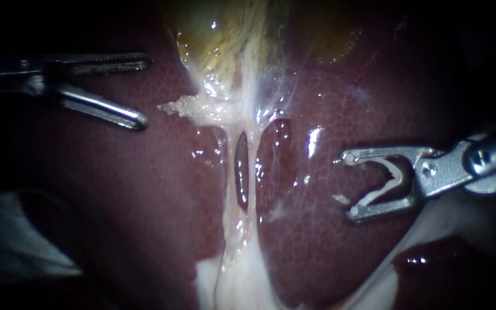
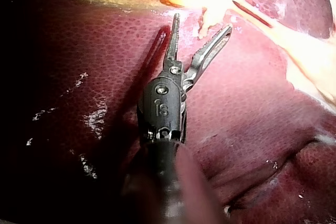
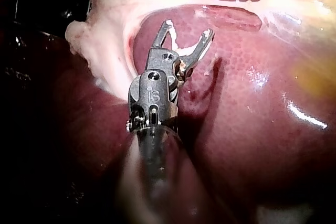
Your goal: Grabbing gallbladder
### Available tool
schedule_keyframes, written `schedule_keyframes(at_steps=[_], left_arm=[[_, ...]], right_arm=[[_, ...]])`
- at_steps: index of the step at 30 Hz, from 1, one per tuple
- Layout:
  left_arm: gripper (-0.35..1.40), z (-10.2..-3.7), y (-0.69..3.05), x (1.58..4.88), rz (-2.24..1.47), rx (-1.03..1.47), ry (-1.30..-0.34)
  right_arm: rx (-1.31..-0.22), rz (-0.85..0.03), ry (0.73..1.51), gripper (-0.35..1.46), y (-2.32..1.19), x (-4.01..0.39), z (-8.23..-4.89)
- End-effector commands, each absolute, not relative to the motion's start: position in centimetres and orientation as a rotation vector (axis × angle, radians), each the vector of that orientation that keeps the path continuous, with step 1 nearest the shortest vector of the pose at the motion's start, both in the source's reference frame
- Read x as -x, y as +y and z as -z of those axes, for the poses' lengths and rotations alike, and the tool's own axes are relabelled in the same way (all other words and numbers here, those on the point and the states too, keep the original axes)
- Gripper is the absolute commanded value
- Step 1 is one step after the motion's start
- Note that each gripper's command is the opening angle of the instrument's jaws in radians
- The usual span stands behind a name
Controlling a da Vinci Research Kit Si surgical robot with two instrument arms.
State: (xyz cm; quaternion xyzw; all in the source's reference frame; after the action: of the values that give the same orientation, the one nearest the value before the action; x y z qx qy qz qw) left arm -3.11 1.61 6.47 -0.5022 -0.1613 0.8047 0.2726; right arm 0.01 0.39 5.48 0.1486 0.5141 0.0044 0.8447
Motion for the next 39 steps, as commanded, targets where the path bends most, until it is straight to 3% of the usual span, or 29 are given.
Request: schedule_keyframes(at_steps=[1, 14, 34, 39], left_arm=[[0.64, -6.49, 1.59, 3.16, -2.163, 1.349, -0.436], [0.51, -6.67, 1.45, 3.47, -2.145, 1.346, -0.468], [0.34, -6.82, 1.38, 3.67, -2.145, 1.317, -0.477], [0.21, -6.88, 1.37, 3.69, -2.138, 1.302, -0.485]], right_arm=[[-0.314, -0.010, 1.085, 0.50, 0.39, -0.01, -5.48], [-0.314, -0.010, 1.085, 0.50, 0.39, -0.02, -5.48], [-0.314, -0.010, 1.085, 0.50, 0.39, -0.02, -5.47], [-0.314, -0.010, 1.085, 0.50, 0.39, -0.02, -5.47]])
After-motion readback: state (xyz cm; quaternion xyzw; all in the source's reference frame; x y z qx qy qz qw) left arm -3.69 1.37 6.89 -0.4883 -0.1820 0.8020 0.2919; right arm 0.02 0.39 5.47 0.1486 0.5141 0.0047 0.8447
